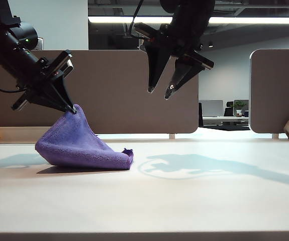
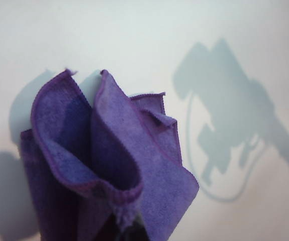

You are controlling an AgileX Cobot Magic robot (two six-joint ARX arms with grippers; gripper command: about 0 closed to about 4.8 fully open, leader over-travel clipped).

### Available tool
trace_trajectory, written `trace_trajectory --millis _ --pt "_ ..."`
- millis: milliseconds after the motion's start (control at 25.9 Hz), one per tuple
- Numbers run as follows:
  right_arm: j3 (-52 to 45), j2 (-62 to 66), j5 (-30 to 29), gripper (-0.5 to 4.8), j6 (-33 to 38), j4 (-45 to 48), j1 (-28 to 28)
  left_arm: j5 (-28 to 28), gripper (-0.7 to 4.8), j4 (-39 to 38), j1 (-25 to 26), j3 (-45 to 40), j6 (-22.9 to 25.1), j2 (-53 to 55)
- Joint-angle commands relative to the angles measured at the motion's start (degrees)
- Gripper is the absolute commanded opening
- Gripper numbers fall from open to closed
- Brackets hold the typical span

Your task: Fold the bottom of the cloth upward, then fold it vertically to form a square shape.

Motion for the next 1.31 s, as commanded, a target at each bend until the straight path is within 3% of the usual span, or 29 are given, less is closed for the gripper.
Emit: trace_trajectory --millis 39,231,347,540,732,887,1041,1156,1310 --pt "0.15 -0.35 -0.22 1.98 -0.2 -0.85 0.13 0.33 -0.06 -0.48 -0.09 0.24 2.54 0.33" --pt "0.15 -0.35 -0.2 1.98 -0.22 -0.83 0.09 1.86 -0.06 -1.22 -1.46 0.24 4.13 0.33" --pt "0.15 -0.35 -0.2 1.98 -0.22 -0.96 0.11 -1.31 -0.06 -1.55 -1.46 0.24 3.37 0.74" --pt "0.15 -0.35 -0.28 1.99 -0.2 1.27 0.07 3.19 -0.06 -2.4 -1.49 0.24 4.83 0.74" --pt "0.15 -0.35 -0.85 1.98 -0.2 0.15 0.09 -2.43 -0.06 -1.25 -1.44 0.24 4.76 1.22" --pt "0.15 -0.35 -1.49 1.99 -0.2 -1.55 0.07 -7.34 -0.05 -0.48 -1.4 0.26 1.38 3.02" --pt "0.15 -0.35 -1.49 2.02 -0.2 -2.36 0.09 -10.08 1.05 -0.42 -1.4 0.26 -0.57 4.7" --pt "0.15 -0.35 -1.46 2.22 -0.2 -2.6 0.09 -16.61 2.27 0.44 -1.38 0.35 -1.22 4.33" --pt "0.13 -0.35 -1.46 2.36 -0.22 -2.95 0.09 -24.04 2.83 0.63 -1.11 3.17 -4.37 4.26"
